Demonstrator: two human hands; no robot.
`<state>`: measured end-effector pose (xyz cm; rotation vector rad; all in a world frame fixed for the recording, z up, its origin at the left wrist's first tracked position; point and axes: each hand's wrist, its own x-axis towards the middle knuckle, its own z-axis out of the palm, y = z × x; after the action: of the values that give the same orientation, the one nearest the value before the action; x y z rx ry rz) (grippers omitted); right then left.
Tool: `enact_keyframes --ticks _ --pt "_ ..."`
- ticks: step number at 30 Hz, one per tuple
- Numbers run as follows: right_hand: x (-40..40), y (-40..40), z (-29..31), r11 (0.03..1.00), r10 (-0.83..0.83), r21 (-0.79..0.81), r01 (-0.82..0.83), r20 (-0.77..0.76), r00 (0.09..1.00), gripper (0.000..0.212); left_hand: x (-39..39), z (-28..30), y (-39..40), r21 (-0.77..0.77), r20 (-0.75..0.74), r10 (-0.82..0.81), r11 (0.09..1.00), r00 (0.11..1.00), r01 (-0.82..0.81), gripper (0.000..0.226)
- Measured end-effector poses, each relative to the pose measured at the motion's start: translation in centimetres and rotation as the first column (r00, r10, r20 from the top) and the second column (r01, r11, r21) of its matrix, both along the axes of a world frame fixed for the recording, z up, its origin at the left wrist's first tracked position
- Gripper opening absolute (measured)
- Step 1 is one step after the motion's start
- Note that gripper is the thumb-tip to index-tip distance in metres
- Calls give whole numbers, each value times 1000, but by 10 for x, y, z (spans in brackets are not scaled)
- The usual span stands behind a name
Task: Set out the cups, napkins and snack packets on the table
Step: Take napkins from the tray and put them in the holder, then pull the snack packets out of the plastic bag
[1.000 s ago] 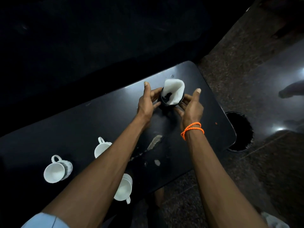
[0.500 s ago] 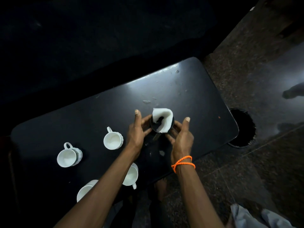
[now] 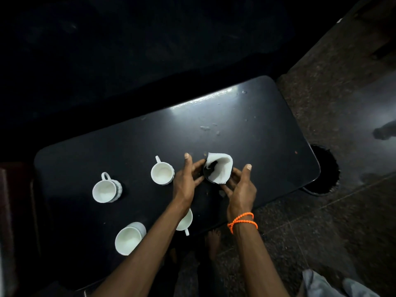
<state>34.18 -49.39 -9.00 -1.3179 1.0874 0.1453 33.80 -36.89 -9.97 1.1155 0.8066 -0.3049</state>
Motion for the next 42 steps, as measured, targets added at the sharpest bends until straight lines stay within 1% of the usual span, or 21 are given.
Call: enact_keyframes --ticks 3,6,9,12,15,17,18,20,22,25,28,32,37,40,42 --pt "-1 1 1 1000 11 -21 -10 9 1000 54 -2 2 0 -32 -4 3 999 1000 -3 65" --pt "-1 1 1 1000 13 -28 -13 19 1000 54 -2 2 0 -50 -4 -7 999 1000 7 63" --pt "0 -1 1 1000 4 -28 -4 31 1000 54 -2 3 -2 -60 6 -49 997 999 49 69" --pt "0 -3 2 999 -10 -38 12 29 1000 56 -2 6 -4 -63 13 -85 994 996 86 70" --pt "2 -3 4 997 12 -81 -11 4 1000 62 -2 10 -4 -46 27 -88 995 996 89 67" --pt "4 -1 10 983 16 -183 -17 -9 1000 67 -2 12 -1 -11 30 -80 997 996 80 63" --pt "5 1 16 960 27 -278 -29 -13 1000 67 -3 14 1 12 37 -70 998 997 70 59" --pt "10 11 32 868 86 -492 -60 29 996 63 -2 20 9 41 66 -39 998 997 37 55" --pt "16 27 51 751 216 -654 -87 119 969 58 -1 27 21 41 95 2 999 995 -6 55" --pt "25 60 79 591 424 -796 -132 167 890 56 2 43 43 16 140 93 995 986 -96 55" --pt "27 106 96 505 613 -843 -188 197 765 55 -2 59 75 47 184 166 983 969 -177 56" --pt "19 181 98 485 777 -816 -314 238 583 51 -21 75 132 86 185 297 945 937 -316 58" --pt "-15 282 86 396 908 -760 -515 242 341 54 -66 79 218 165 184 451 862 874 -479 65" --pt "-42 343 80 307 951 -704 -640 246 185 50 -97 72 276 178 191 558 789 807 -588 68" --pt "-60 383 75 200 972 -677 -709 229 55 47 -117 67 315 169 201 620 741 758 -650 70"
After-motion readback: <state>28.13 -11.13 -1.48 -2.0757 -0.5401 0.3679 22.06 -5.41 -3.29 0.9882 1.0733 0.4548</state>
